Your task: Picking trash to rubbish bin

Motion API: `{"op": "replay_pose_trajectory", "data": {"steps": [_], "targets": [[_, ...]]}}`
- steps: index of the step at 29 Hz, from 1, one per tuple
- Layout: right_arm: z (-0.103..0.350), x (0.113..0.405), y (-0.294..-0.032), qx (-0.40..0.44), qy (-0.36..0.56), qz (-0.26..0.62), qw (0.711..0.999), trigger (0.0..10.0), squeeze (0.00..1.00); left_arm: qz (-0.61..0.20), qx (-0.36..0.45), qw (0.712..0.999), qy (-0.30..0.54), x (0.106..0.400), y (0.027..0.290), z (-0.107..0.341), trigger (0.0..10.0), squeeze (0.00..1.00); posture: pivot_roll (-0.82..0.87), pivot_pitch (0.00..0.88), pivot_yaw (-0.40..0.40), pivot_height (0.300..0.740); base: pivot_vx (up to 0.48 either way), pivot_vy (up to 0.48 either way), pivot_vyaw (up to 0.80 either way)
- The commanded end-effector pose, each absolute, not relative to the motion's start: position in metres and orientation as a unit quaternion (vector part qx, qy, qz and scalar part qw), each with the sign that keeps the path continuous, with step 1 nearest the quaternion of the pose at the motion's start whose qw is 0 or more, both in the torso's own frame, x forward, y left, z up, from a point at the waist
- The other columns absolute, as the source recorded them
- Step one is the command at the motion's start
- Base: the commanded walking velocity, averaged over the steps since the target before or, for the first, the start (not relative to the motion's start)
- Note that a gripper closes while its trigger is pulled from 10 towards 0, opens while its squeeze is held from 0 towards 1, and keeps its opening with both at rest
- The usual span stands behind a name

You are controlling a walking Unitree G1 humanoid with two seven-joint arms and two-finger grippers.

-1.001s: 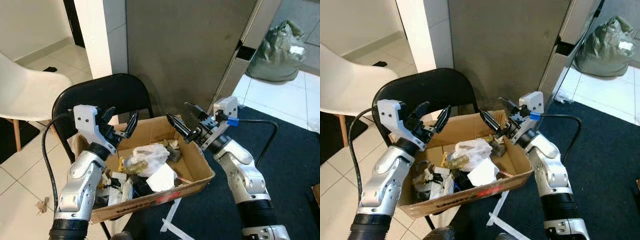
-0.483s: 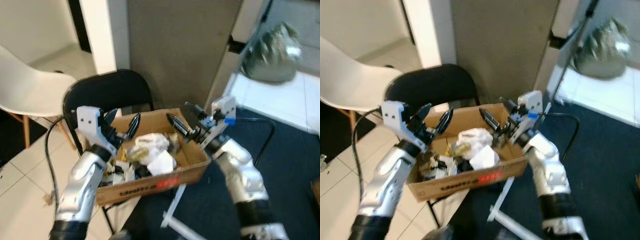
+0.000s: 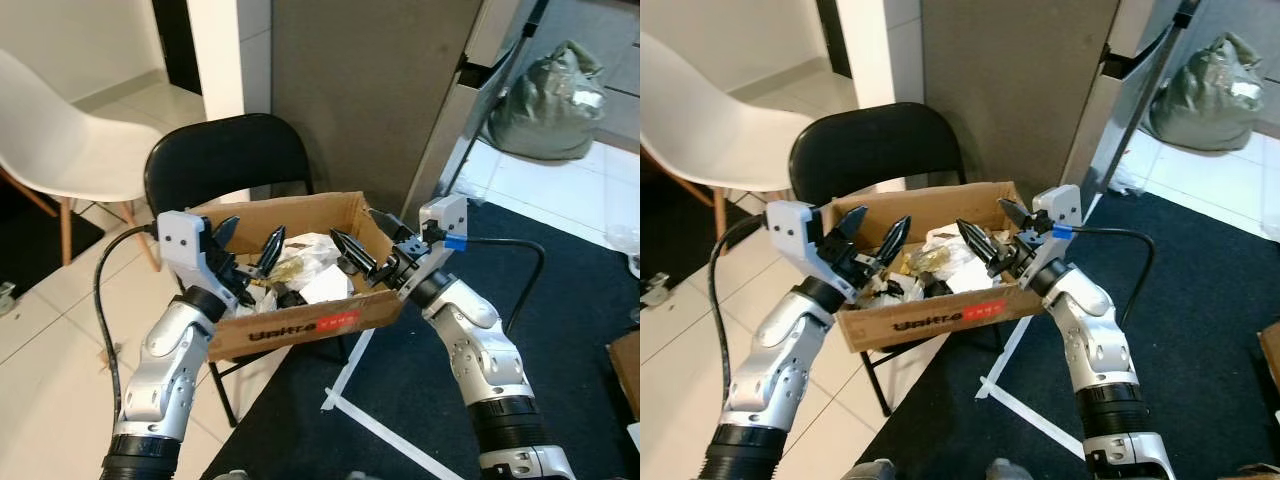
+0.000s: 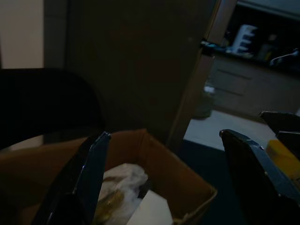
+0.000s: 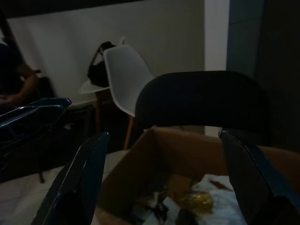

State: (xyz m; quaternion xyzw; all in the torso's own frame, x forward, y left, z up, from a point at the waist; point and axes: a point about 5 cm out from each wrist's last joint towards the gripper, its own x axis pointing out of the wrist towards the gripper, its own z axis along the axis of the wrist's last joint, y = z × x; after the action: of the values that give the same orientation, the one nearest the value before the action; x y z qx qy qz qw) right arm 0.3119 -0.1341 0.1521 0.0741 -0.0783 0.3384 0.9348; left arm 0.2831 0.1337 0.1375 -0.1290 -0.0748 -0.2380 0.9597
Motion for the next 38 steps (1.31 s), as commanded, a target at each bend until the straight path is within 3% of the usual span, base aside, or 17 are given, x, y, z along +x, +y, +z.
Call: {"op": "replay_pose_trajectory", "data": {"steps": [1, 38], "targets": [[0.1518, 0.3115, -0.1355, 0.068, -0.077, 0.339, 0.935, 10.0, 0.00, -0.244, -0.126, 0.959, -0.069, 0.2824, 0.1312, 0.1345, 10.0, 0.00, 0.04, 0.000, -0.013, 0.740, -0.307, 0.000, 0.00], [0.1488, 0.3111, -0.1334, 0.060, -0.070, 0.349, 0.933, 10.0, 0.00, -0.251, -0.124, 0.957, -0.070, 0.2826, 0.1298, 0.1326, 10.0, 0.00, 0.03, 0.000, -0.017, 0.740, -0.307, 0.000, 0.00]]}}
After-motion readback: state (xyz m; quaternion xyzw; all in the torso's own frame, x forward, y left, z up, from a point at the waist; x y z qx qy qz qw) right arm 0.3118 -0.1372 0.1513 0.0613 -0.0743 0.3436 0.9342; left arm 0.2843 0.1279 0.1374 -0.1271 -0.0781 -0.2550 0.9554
